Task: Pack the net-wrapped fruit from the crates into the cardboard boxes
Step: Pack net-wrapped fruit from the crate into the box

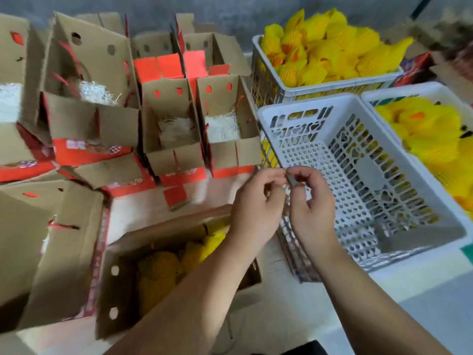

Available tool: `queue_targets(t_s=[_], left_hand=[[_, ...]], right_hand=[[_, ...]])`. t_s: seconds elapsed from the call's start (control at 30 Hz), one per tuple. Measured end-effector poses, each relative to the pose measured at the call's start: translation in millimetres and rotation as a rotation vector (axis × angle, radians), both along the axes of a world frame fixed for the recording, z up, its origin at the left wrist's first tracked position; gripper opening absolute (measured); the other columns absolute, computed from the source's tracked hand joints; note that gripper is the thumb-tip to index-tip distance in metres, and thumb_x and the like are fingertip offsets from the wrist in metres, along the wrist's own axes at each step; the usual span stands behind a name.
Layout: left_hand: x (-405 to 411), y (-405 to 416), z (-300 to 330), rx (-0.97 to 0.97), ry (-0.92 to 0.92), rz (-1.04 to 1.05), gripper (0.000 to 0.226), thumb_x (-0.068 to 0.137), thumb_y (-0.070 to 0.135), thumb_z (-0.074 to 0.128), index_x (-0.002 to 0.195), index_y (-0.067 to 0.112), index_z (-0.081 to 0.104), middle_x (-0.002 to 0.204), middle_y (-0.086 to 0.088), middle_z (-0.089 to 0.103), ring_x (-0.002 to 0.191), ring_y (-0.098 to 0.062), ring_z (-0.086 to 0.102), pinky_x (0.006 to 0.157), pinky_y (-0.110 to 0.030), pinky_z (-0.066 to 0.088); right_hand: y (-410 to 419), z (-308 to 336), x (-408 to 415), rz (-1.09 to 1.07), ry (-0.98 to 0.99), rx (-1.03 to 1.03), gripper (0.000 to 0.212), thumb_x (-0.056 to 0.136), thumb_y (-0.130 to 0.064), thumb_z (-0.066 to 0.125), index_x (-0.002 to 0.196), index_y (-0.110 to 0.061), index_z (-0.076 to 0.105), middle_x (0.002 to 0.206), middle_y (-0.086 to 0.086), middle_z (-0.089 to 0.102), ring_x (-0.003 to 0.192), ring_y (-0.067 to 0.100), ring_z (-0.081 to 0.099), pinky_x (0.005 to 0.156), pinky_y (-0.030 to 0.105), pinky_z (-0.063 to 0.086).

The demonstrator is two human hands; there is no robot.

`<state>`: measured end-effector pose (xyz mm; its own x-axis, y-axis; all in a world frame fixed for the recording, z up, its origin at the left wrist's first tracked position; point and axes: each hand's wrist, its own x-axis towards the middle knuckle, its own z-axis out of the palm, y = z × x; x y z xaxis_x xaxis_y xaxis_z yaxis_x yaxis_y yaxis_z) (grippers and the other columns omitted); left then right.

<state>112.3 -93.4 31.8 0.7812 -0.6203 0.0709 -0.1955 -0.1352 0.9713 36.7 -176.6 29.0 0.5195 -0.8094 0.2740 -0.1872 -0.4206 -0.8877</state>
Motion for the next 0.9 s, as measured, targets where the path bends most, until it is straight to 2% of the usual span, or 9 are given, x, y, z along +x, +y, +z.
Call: queue_targets(t_s=[0.17, 0.23, 0.33, 0.37, 0.47, 0.57, 0.7, 0.8, 0.9], left_hand=[[13, -113, -11, 0.25, -0.219, 0.054, 0.022, 0.095, 0.013, 0.059, 0.112, 0.017, 0.073, 0.113, -0.001, 0.074, 0.111, -0.024, 0.065, 0.099, -0.041, 0.049], [17, -136, -21, 0.393, -0.386, 0.063, 0.02, 0.098, 0.021, 0.059, 0.11, 0.022, 0.075, 0.11, 0.001, 0.075, 0.11, -0.025, 0.065, 0.098, -0.041, 0.044], [14, -145, -36, 0.566, -0.539, 0.117, 0.015, 0.094, 0.025, 0.063, 0.102, 0.031, 0.074, 0.098, 0.009, 0.072, 0.105, -0.022, 0.06, 0.091, -0.037, 0.031], [14, -146, -40, 0.598, -0.581, 0.126, 0.015, 0.091, 0.024, 0.065, 0.102, 0.032, 0.074, 0.096, 0.011, 0.071, 0.105, -0.022, 0.058, 0.091, -0.036, 0.029], [15, -147, -43, 0.745, -0.689, 0.104, 0.022, 0.09, 0.026, 0.06, 0.107, 0.033, 0.072, 0.103, 0.014, 0.071, 0.113, -0.019, 0.053, 0.099, -0.039, 0.03], [16, -150, -39, 0.856, -0.72, 0.073, 0.022, 0.095, 0.033, 0.054, 0.111, 0.035, 0.069, 0.107, 0.017, 0.069, 0.118, -0.015, 0.051, 0.106, -0.039, 0.03], [16, -152, -38, 0.954, -0.71, 0.034, 0.025, 0.1, 0.038, 0.047, 0.117, 0.037, 0.065, 0.114, 0.019, 0.064, 0.125, -0.013, 0.044, 0.111, -0.041, 0.027], [16, -152, -38, 0.927, -0.676, 0.041, 0.025, 0.098, 0.032, 0.049, 0.116, 0.036, 0.066, 0.115, 0.018, 0.064, 0.127, -0.013, 0.041, 0.11, -0.038, 0.023], [17, -151, -40, 0.888, -0.659, 0.039, 0.024, 0.098, 0.03, 0.05, 0.114, 0.035, 0.067, 0.113, 0.018, 0.065, 0.123, -0.013, 0.042, 0.105, -0.037, 0.03]], right_hand=[[-105, -33, 25, -0.092, 0.136, 0.401, 0.025, 0.093, 0.001, 0.049, 0.109, -0.012, 0.064, 0.104, 0.007, 0.069, 0.095, 0.025, 0.065, 0.086, 0.04, 0.053], [-139, -51, 37, 0.062, 0.307, 0.326, 0.012, 0.093, -0.014, 0.057, 0.102, -0.014, 0.065, 0.094, 0.003, 0.071, 0.086, 0.021, 0.067, 0.068, 0.027, 0.052], [-172, -79, 62, 0.385, 0.331, 0.05, 0.026, 0.086, -0.023, 0.052, 0.076, 0.0, 0.061, 0.071, 0.017, 0.063, 0.061, 0.018, 0.056, 0.055, 0.04, 0.043], [-181, -91, 74, 0.454, 0.321, 0.027, 0.023, 0.086, -0.02, 0.053, 0.078, 0.001, 0.06, 0.075, 0.022, 0.062, 0.063, 0.017, 0.055, 0.058, 0.042, 0.043], [-198, -131, 121, 0.512, 0.635, 0.063, 0.034, 0.101, -0.024, 0.045, 0.133, -0.013, 0.048, 0.123, 0.017, 0.059, 0.113, 0.03, 0.059, 0.092, 0.042, 0.046], [-195, -165, 147, 0.416, 0.907, -0.012, 0.05, 0.1, -0.032, 0.045, 0.147, -0.023, 0.028, 0.143, 0.013, 0.037, 0.13, 0.036, 0.041, 0.102, 0.05, 0.039], [-194, -179, 136, 0.401, 0.828, 0.054, 0.053, 0.094, -0.039, 0.034, 0.142, -0.016, 0.036, 0.141, 0.013, 0.038, 0.135, 0.038, 0.033, 0.111, 0.05, 0.036], [-199, -168, 114, 0.399, 0.597, 0.285, 0.05, 0.074, -0.05, 0.046, 0.12, -0.031, 0.042, 0.104, -0.004, 0.059, 0.101, 0.025, 0.059, 0.075, 0.036, 0.044], [-206, -154, 90, 0.401, 0.498, 0.457, 0.069, 0.072, -0.04, 0.074, 0.132, -0.035, 0.04, 0.105, -0.005, 0.062, 0.088, 0.013, 0.061, 0.062, 0.023, 0.046]])
